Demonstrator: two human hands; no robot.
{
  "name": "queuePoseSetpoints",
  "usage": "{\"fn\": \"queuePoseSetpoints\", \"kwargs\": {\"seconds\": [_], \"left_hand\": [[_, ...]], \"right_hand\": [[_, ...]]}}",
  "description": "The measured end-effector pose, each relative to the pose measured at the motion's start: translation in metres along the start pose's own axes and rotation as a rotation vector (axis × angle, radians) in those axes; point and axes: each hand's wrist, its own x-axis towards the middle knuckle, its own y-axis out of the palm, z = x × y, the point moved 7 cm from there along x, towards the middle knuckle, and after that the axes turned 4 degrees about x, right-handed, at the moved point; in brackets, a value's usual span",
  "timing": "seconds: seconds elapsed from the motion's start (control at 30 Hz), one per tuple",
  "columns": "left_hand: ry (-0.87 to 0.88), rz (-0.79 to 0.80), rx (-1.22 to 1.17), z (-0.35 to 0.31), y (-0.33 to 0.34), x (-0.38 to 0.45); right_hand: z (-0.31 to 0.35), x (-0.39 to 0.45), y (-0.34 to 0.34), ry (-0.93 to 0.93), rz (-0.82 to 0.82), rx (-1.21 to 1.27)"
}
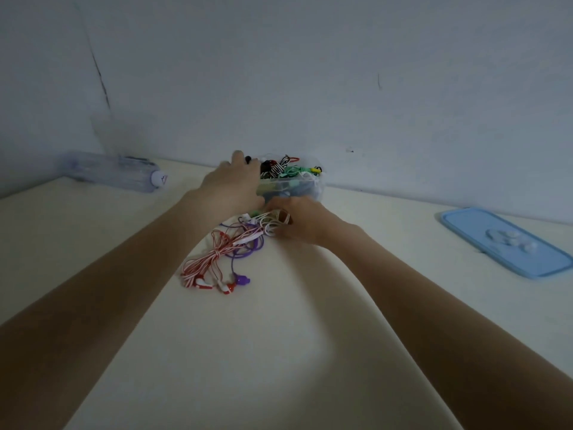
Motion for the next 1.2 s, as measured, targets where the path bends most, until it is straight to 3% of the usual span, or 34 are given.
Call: {"fn": "queuePoseSetpoints", "kwargs": {"seconds": [0.03, 0.13, 0.17, 0.3, 0.47, 0.57, 0.83, 0.93, 1.03, 1.2], "left_hand": [[-0.021, 0.056, 0.023, 0.001, 0.002, -0.005], [-0.079, 0.492, -0.022, 0.004, 0.036, -0.025], [-0.067, 0.55, -0.026, 0.004, 0.044, -0.028], [0.05, 0.456, 0.066, -0.005, 0.052, -0.017], [0.094, 0.428, 0.018, -0.026, 0.044, -0.003], [0.202, 0.3, 0.04, -0.067, 0.028, 0.015], [0.404, 0.01, -0.211, -0.179, 0.016, 0.044], [0.397, -0.074, -0.283, -0.2, 0.018, 0.056], [0.377, -0.075, -0.331, -0.209, 0.02, 0.068], [0.281, 0.069, -0.311, -0.198, 0.028, 0.078]], "right_hand": [[-0.001, 0.0, -0.001, -0.005, -0.022, 0.0], [0.002, -0.001, 0.004, -0.01, -0.056, 0.029], [0.004, -0.002, 0.006, -0.01, -0.06, 0.042], [0.001, -0.006, 0.01, 0.021, -0.074, 0.148], [-0.023, -0.008, -0.007, 0.12, -0.131, 0.139], [-0.056, -0.02, -0.034, 0.197, -0.207, 0.133], [-0.168, -0.085, -0.08, 0.519, -0.397, 0.138], [-0.189, -0.101, -0.084, 0.537, -0.408, 0.122], [-0.202, -0.11, -0.079, 0.539, -0.349, 0.098], [-0.212, -0.113, -0.076, 0.565, -0.327, 0.067]]}}
